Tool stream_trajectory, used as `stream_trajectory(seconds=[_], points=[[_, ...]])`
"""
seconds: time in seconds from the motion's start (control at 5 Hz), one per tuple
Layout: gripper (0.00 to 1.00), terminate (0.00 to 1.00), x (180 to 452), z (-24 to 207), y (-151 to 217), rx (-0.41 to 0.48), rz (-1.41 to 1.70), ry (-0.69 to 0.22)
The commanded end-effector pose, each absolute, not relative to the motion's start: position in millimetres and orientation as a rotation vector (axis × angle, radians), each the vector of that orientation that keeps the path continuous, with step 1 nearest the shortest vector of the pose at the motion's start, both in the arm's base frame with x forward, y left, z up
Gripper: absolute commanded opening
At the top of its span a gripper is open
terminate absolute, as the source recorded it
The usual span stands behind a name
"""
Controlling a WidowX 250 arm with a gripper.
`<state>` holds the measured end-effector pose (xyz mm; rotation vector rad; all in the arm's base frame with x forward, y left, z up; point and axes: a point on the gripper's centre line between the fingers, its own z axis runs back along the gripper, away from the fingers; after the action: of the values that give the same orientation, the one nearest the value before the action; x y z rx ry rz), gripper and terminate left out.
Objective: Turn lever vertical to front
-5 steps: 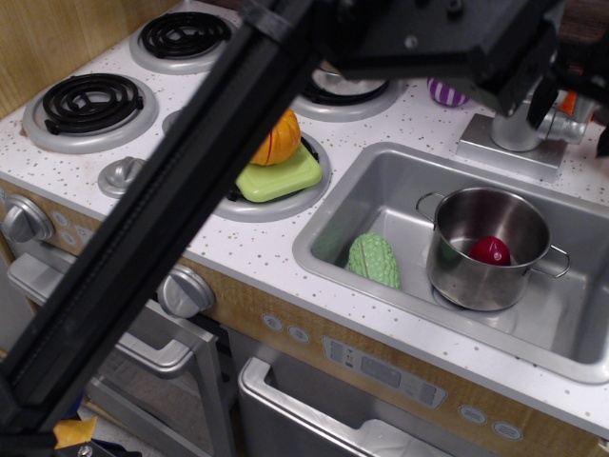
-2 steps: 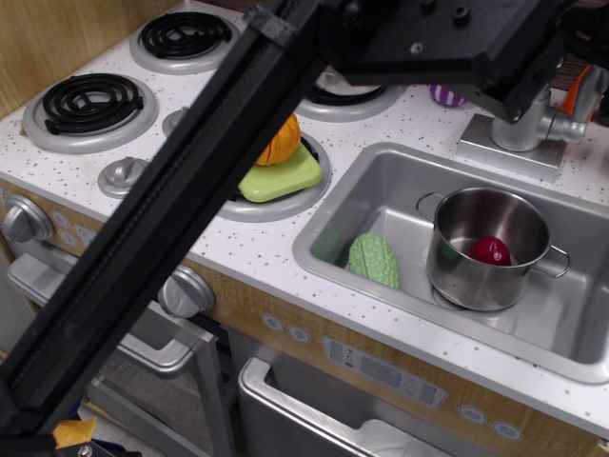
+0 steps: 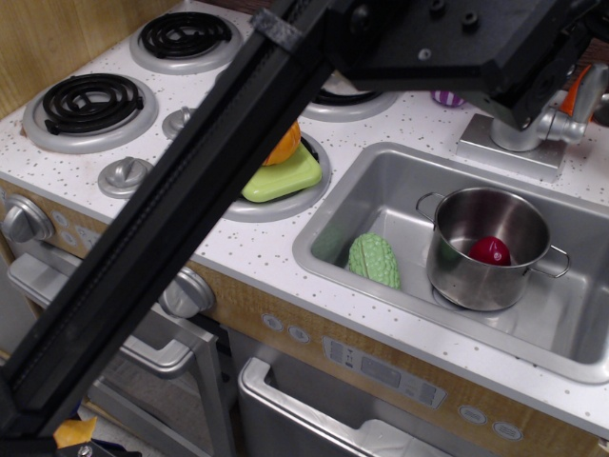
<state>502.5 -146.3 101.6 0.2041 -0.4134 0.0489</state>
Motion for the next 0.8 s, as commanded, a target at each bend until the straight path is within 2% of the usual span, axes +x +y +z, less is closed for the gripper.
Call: stream_trajectory(seconds=[0.0,0.2,0.4,0.6], points=[[1.0,0.0,514.1,131.4,-143.6,0.172,0.054,-0.492],[0.0,0.0,519.1,128.3,-142.4,0.154,0.057,-0.491],[0.0,0.0,520.0,124.7,-141.5,0.125,0.07,-0.481],[0.0,0.0,501.0,123.7,-148.8,0.121,0.125,-0.449]])
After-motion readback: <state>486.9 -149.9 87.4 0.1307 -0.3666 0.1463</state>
